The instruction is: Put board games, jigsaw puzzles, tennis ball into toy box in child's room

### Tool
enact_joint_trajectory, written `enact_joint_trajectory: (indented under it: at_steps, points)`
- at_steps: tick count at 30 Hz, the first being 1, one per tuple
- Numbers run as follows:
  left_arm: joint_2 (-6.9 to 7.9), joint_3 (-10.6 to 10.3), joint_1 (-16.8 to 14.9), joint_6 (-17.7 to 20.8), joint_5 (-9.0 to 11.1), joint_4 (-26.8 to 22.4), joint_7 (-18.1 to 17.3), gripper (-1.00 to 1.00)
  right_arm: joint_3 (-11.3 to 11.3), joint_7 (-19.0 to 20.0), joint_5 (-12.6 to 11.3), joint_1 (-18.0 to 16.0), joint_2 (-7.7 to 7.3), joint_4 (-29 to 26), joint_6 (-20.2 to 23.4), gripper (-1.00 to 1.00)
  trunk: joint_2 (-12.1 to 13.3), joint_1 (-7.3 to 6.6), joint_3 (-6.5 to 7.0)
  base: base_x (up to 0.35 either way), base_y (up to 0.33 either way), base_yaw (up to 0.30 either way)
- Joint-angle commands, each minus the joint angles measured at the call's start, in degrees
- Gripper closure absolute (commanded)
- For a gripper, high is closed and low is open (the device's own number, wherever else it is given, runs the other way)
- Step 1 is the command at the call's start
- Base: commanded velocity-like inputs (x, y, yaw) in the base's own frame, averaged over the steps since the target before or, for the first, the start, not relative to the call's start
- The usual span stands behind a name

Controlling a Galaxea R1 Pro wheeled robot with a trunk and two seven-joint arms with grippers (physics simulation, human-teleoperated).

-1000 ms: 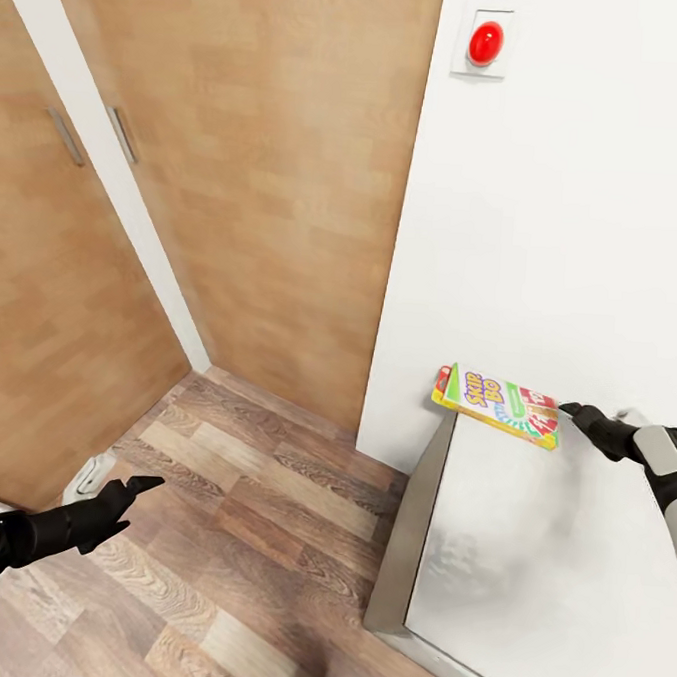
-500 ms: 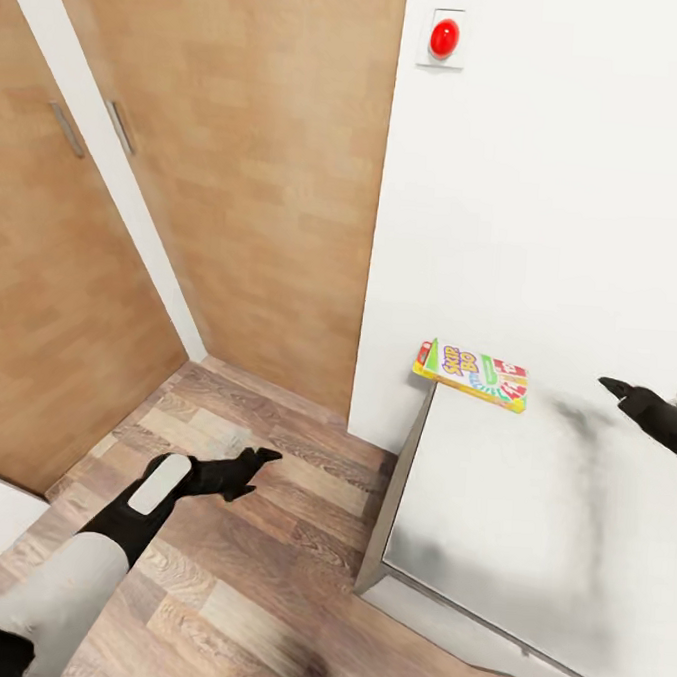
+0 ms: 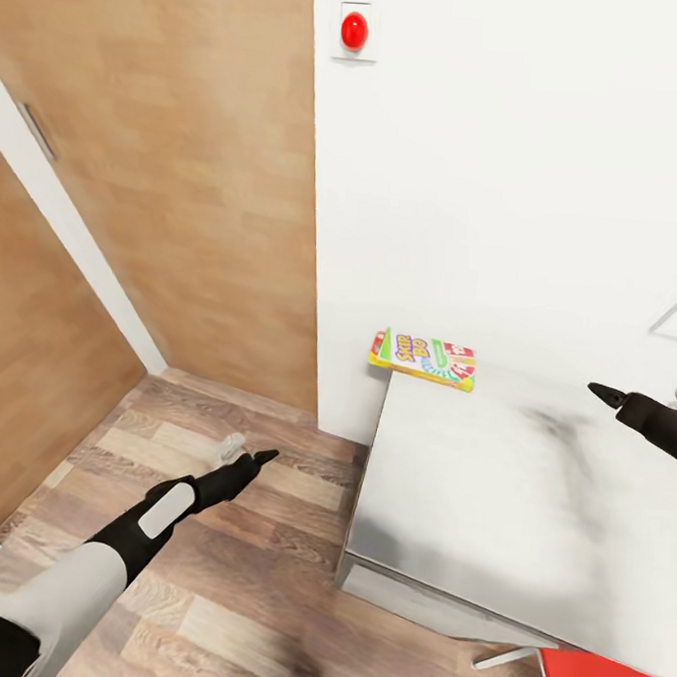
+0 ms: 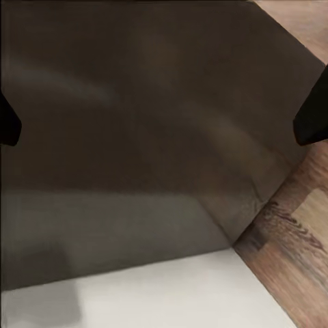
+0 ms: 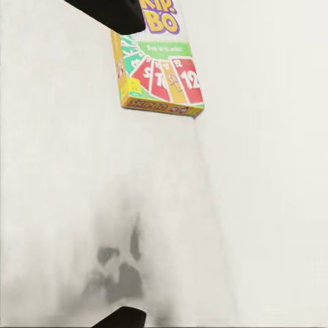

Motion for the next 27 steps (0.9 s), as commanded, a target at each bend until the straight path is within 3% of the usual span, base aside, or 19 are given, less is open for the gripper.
enact_joint_trajectory:
  at_steps: [1,2,3,6,7,10,18,24,27]
  points:
    - [0.38,-0.23,0.62,-0.17,0.60,0.06,-2.20,-1.00,0.27,-0.07,-0.18,-0.05,-0.22,-0.06,0.34,-1.00,-0.06,0.01,-0.06,0.000,0.000,-0.298]
    - [0.48,-0.19,0.96,-0.28,0.63,0.08,-3.28,-1.00,0.61,-0.05,-0.17,-0.06,-0.31,-0.07,0.34,-1.00,-0.06,0.01,-0.06,0.000,0.000,-0.298]
    - [0.88,0.67,2.00,-0.49,0.67,0.19,-7.07,-1.00,2.82,0.03,-0.13,-0.10,-0.62,-0.11,0.14,-1.00,-0.06,0.01,-0.06,0.000,0.000,-0.298]
    - [1.46,3.16,2.78,-0.12,0.65,0.50,-7.91,-1.00,3.78,0.06,-0.14,-0.09,-0.75,-0.11,-0.16,-1.00,-0.06,0.01,-0.06,0.000,0.000,-0.298]
    - [1.90,6.30,3.28,1.88,0.66,2.65,-8.03,-1.00,4.24,-0.03,-0.08,-0.11,-0.82,-0.12,-0.27,-1.00,-0.06,0.01,-0.06,0.000,0.000,-0.298]
    - [2.61,9.21,3.48,4.08,0.70,4.01,-8.07,-1.00,4.42,-0.23,-0.01,-0.10,-0.85,-0.12,-0.42,-1.00,-0.06,0.01,-0.06,0.000,0.000,-0.298]
    - [2.79,10.01,3.52,4.51,0.76,4.24,-8.43,-1.00,4.48,-0.12,0.01,0.03,-0.70,-0.12,-0.46,-1.00,-0.06,0.01,-0.06,0.010,0.013,-0.298]
    - [2.95,10.14,3.59,4.62,0.85,4.28,-9.07,-1.00,4.46,0.00,0.01,0.06,-0.70,-0.12,-0.46,-1.00,-0.06,0.01,-0.06,0.182,0.190,-0.298]
    - [3.86,10.15,3.60,4.76,0.94,4.28,-11.21,-1.00,4.46,0.20,0.01,0.01,-0.79,-0.12,-0.41,-1.00,-0.06,0.01,-0.06,0.254,0.240,-0.187]
